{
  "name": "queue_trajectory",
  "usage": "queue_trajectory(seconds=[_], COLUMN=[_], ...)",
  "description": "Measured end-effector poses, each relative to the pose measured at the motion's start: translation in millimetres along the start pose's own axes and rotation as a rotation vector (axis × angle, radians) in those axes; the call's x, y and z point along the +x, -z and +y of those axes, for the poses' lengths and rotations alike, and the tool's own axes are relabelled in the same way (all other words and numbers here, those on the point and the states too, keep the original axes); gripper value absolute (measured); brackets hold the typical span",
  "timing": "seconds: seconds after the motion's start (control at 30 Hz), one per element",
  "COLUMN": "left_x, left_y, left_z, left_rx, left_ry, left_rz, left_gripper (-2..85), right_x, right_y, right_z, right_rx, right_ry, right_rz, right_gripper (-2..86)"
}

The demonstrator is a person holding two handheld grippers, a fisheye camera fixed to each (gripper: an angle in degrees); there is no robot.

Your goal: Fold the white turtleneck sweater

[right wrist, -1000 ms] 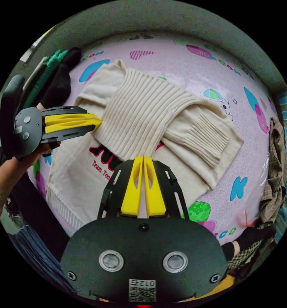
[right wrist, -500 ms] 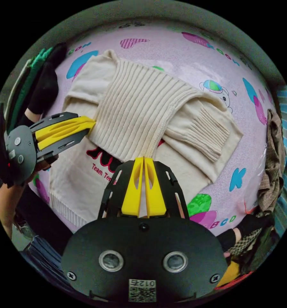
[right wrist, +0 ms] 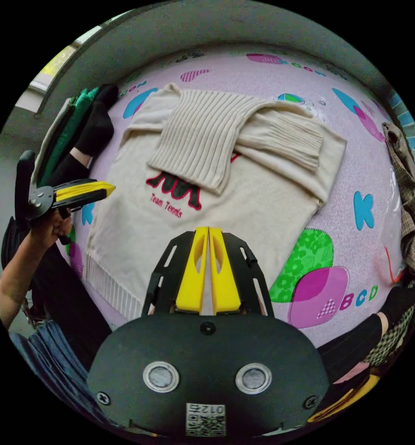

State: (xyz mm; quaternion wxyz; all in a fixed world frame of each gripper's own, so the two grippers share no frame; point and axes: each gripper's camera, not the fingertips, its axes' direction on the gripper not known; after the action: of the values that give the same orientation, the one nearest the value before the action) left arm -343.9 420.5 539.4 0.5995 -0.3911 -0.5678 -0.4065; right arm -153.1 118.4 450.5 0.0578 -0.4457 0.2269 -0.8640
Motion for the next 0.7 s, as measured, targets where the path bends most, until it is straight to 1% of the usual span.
queue_trajectory(seconds=[0.07,0.1,0.13,0.17,0.27,0.37,0.47,0.57,0.7], left_x=[-1.3,-2.7,-3.7,-5.0,-8.0,-14.8,-28.4,-39.2,-45.3], left_y=[-13.8,-14.3,-15.3,-16.1,-18.3,-15.7,-3.5,2.3,-1.3], left_z=[6.7,9.9,10.4,9.4,-1.6,-11.8,-8.6,3.7,21.0], left_rx=[-0.058,-0.018,-0.014,-0.001,-0.026,-0.108,-0.186,-0.311,-0.485], left_ry=[-0.009,-0.015,-0.014,-0.025,-0.037,-0.046,-0.033,-0.009,0.018], left_rz=[-0.038,-0.052,-0.064,-0.077,-0.091,-0.089,-0.053,0.066,0.086], left_gripper=[0.3,0.1,0.1,0.0,0.0,0.3,0.9,1.6,3.7], right_x=[1.4,3.7,6.0,7.6,17.2,23.0,29.3,39.8,53.7], right_y=[-8.2,-14.3,-13.9,-15.3,-17.4,-16.5,-10.7,-10.4,-19.5], right_z=[5.5,8.5,10.8,11.0,7.9,9.9,32.3,69.4,115.7], right_rx=[-0.028,-0.051,-0.018,-0.025,-0.01,-0.033,-0.093,-0.202,-0.346], right_ry=[0.014,0.019,0.031,0.035,0.005,-0.02,-0.027,-0.066,-0.128], right_rz=[0.033,0.068,0.077,0.079,0.052,0.04,-0.033,-0.092,-0.145], right_gripper=[-0.9,-0.9,-0.9,-0.9,-1.0,-0.9,-0.7,0.3,5.5])
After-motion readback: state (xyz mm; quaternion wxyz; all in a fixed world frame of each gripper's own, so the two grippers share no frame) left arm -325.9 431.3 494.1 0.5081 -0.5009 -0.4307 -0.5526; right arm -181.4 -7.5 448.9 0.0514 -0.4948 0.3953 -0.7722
